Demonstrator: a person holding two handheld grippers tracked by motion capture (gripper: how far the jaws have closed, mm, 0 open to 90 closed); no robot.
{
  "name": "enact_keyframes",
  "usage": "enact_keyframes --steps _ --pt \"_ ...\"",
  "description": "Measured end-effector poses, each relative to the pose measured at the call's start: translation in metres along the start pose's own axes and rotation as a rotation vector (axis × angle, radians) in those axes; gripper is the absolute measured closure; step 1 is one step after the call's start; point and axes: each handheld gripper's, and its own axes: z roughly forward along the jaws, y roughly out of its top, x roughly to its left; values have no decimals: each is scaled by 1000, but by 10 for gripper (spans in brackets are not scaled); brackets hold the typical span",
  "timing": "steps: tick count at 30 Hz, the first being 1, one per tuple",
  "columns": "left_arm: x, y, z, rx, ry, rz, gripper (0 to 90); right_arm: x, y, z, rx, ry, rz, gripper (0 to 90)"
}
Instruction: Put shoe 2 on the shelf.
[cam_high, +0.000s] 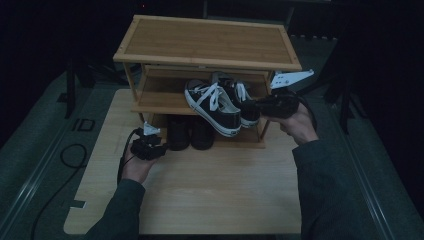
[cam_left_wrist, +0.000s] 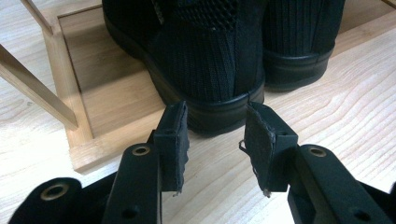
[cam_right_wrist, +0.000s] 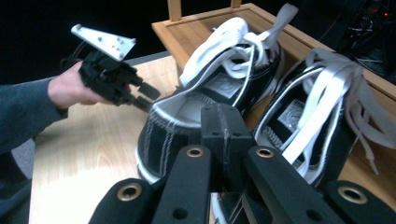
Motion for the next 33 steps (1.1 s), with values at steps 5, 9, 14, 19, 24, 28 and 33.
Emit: enact_keyframes --steps 5,9,14,19,24,28,33 --pt "1 5 -5 -13 1 3 595 4 -6 -3 -1 11 -8 900" --pt "0 10 -7 -13 -10 23 581 8 -13 -1 0 23 -15 900" --pt "-2 15 -10 -13 -24 38 581 9 -23 3 7 24 -8 900" --pt "-2 22 -14 -19 -35 43 582 10 -33 4 8 29 1 900" --pt "-3 31 -17 -25 -37 56 586 13 -43 7 16 36 9 900" --pt "-4 41 -21 -31 -30 71 597 17 -51 9 28 44 8 900" --pt "-6 53 -29 -52 -29 99 676 20 -63 15 28 61 25 900"
